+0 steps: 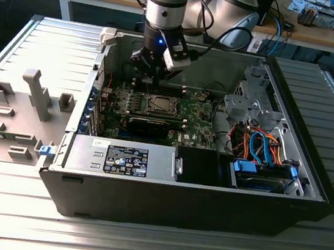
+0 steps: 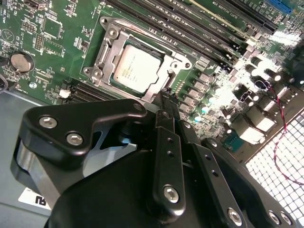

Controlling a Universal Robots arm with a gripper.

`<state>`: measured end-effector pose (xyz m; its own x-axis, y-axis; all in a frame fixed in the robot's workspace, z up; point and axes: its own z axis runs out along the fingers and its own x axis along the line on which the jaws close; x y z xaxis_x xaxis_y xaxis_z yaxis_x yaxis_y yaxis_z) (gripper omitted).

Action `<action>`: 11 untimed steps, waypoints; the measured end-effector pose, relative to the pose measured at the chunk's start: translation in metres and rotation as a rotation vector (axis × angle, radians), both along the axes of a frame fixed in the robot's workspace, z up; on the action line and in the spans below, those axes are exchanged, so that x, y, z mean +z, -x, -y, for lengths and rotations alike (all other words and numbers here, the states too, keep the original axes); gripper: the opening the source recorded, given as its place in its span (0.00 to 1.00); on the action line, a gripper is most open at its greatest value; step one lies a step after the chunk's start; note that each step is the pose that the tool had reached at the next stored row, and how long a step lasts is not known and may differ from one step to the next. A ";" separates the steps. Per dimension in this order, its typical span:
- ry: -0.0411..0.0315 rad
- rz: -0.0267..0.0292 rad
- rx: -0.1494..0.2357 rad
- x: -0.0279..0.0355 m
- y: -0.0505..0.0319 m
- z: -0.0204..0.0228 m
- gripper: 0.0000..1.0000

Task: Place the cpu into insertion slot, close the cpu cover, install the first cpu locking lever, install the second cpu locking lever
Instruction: 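Install the first cpu locking lever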

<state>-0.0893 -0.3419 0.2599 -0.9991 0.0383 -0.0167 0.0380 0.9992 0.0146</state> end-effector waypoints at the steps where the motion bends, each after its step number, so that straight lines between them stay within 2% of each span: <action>1: 0.0000 0.0001 0.000 0.0000 0.0006 0.0000 0.11; 11: -0.0001 0.0035 0.000 0.0035 0.0060 0.0000 0.11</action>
<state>-0.0953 -0.3419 0.2633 -0.9991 0.0383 -0.0201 0.0380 0.9992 0.0149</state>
